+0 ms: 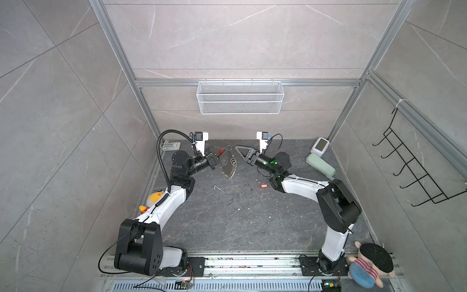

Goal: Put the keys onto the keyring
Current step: 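Lower the plate to the table with the left gripper while the right releases, then move the right gripper down over the red-tagged key on the table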

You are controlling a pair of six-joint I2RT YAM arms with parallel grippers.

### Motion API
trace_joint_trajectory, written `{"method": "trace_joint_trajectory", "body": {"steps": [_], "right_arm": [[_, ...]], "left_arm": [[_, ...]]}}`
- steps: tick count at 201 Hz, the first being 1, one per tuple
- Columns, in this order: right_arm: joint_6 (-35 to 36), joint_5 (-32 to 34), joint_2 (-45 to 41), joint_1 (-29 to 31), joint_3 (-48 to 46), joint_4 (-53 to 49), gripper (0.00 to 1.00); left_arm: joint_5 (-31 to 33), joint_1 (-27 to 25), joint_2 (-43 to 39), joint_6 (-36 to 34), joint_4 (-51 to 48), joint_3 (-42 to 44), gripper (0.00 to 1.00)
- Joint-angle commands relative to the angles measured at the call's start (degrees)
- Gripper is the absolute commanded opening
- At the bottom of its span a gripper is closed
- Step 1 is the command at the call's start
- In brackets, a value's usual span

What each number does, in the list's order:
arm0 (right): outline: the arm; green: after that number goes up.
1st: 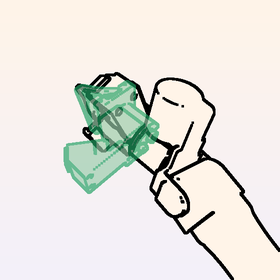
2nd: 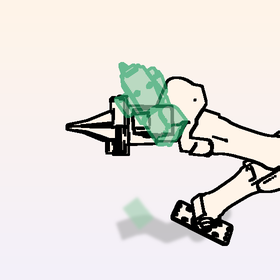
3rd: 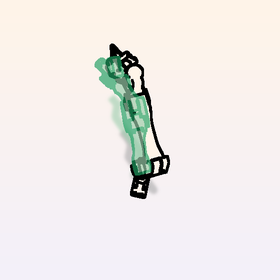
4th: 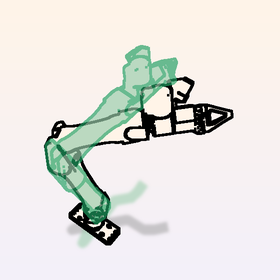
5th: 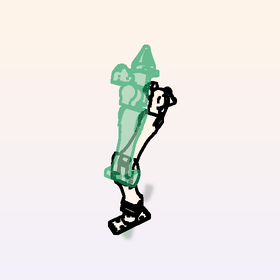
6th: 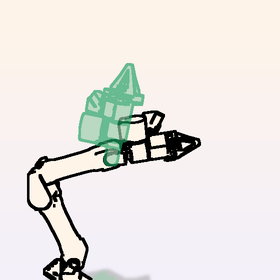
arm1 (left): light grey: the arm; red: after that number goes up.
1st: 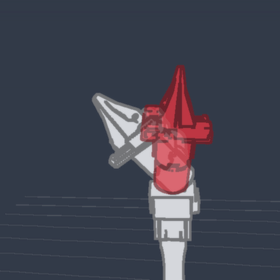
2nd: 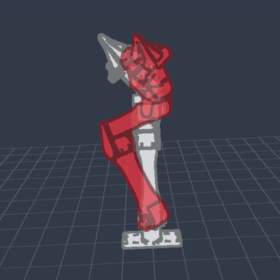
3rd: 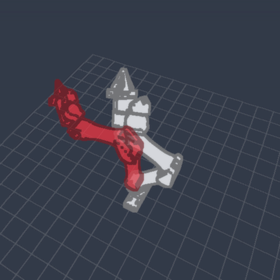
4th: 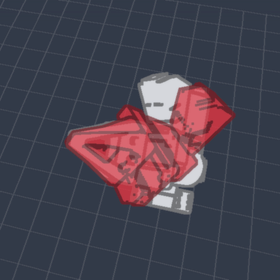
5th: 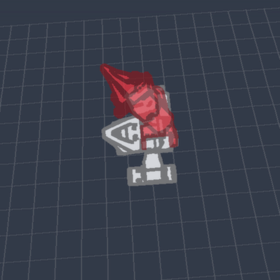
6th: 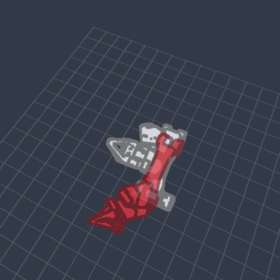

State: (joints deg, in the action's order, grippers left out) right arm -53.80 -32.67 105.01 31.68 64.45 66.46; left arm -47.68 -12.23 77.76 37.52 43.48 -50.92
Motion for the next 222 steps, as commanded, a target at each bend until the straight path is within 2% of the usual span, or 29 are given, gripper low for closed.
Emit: {"method": "trace_joint_trajectory", "body": {"steps": [1,17,33,51,66,82,113,129,159,188,222], "right_arm": [[7.65,-0.4,-7.72,-4.02,-4.4,-11.03,0.31],[17.41,2.83,-13.38,-6.05,-5.57,-29.83,0.3],[29.79,13.97,-17.32,-6.23,-2.78,-53.29,0.27],[33.97,24.23,-17.4,-6.76,0.74,-69.3,0.28],[34.71,27.54,-16.2,-7.46,2.34,-77.78,0.31],[34.27,28.9,-15.14,-7.58,2.01,-82.12,0.32],[35.23,29.41,-13.67,-7.61,0.67,-86.47,0.32],[35.98,29.94,-13.13,-7.63,-0.02,-87.38,0.32],[38.08,27.95,-11.01,-7.6,-1.24,-87.03,0.32],[40.56,24.35,-7.03,-7.5,-1.33,-86.77,0.34],[41.15,24.61,-4.51,-6.84,-1.61,-86.98,0.37]], "left_arm": [[0.23,-0.08,-2.95,-1.46,-2.76,-1.53,0.0],[0.9,-0.07,-3.65,-1.46,-4.11,-1.04,0.0],[2.42,-0.16,-4.06,-1.78,-7.26,-1.09,0.0],[5.34,-0.25,-3.78,-1.64,-13.54,-1.73,0.0],[9.24,-0.54,-3.08,-1.22,-16.84,-1.13,0.0],[15.2,-1.63,-2.7,-2.65,-17.12,1.43,0.0],[23.66,-6.42,-2.7,-12.4,-17.12,5.68,0.0],[25.72,-7.88,-2.7,-13.66,-15.76,7.83,0.0],[29.01,-10.08,-2.39,-14.16,-5.91,15.11,0.0],[33.16,-13.71,-3.43,-18.68,-1.54,20.39,0.0],[35.74,-18.05,-6.52,-22.46,-8.51,19.43,0.0]]}}
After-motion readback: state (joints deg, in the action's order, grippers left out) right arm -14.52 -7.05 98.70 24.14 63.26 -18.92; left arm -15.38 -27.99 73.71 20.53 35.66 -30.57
